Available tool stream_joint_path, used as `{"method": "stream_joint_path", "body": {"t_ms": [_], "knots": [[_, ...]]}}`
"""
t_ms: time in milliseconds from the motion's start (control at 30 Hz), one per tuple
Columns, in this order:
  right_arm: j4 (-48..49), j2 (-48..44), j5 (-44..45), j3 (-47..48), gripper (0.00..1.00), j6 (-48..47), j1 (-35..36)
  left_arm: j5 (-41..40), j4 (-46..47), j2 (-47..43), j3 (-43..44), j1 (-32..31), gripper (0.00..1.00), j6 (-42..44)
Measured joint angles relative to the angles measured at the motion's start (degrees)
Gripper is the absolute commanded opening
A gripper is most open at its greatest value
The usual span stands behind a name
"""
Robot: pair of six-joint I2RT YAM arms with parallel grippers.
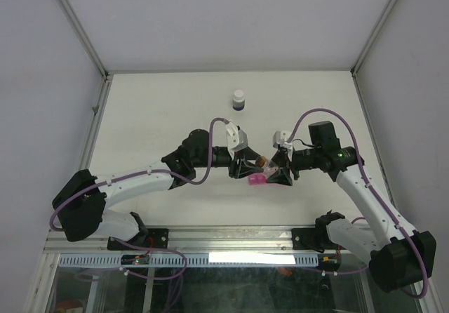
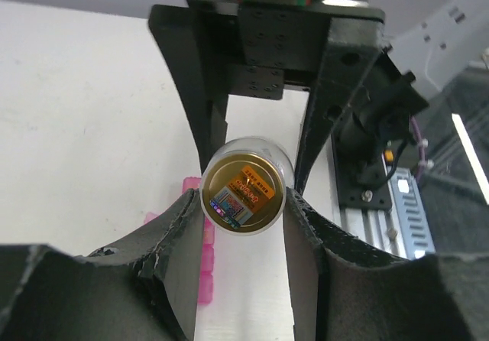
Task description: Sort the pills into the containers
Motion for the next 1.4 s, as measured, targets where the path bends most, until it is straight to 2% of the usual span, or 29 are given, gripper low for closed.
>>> {"method": "stream_joint_path", "body": {"t_ms": [67,133,233,300,333,500,767,933,1000,1067,1200,1400], "knots": [[-0.57,0.0,0.13,-0.07,0.0,-0.63,0.0,6.4,0.37,1.4,0.81,1.92,0.23,5.75],[-0.39,0.0,0.2,-0.07,0.0,-0.79,0.0,12.48,0.33,3.23,2.38,3.98,0.31,8.94],[-0.02,0.02,0.66,-0.07,0.0,-0.7,-0.13,17.42,0.74,5.09,3.58,5.73,0.65,10.91],[0.52,0.02,-0.02,-0.04,0.0,-0.59,-0.11,17.73,2.03,5.16,2.97,5.95,0.96,11.13],[1.05,0.0,-0.37,-0.02,0.0,-0.52,-0.11,17.27,3.63,4.87,1.53,5.92,0.99,10.36],[2.27,0.0,-1.25,-0.02,0.0,-0.37,-0.11,11.91,11.98,-0.02,-10.45,5.92,0.99,5.25],[2.6,0.0,-1.4,-0.02,0.0,-0.24,-0.11,0.9,20.74,-11.52,-20.04,5.95,0.99,-6.54],[2.73,0.04,-1.38,-0.02,0.0,-0.24,-0.11,-6.4,24.92,-16.83,-23.63,5.95,0.9,-18.34],[2.73,0.17,-1.38,-0.02,0.0,-0.24,-0.11,-9.42,22.84,-17.49,-22.8,5.6,0.89,-21.97],[2.73,0.35,-1.38,-0.02,0.0,-0.24,-0.11,-14.43,17.03,-17.42,-19.74,3.82,0.89,-23.28],[2.73,0.44,-1.36,-0.02,0.0,-0.24,-0.11,-24.79,5.18,-15.85,-10.32,-3.17,0.89,-22.97],[2.73,0.44,-1.36,-0.02,0.0,-0.24,-0.11,-31.89,-2.03,-11.82,-3.8,-6.19,0.88,-21.99]]}}
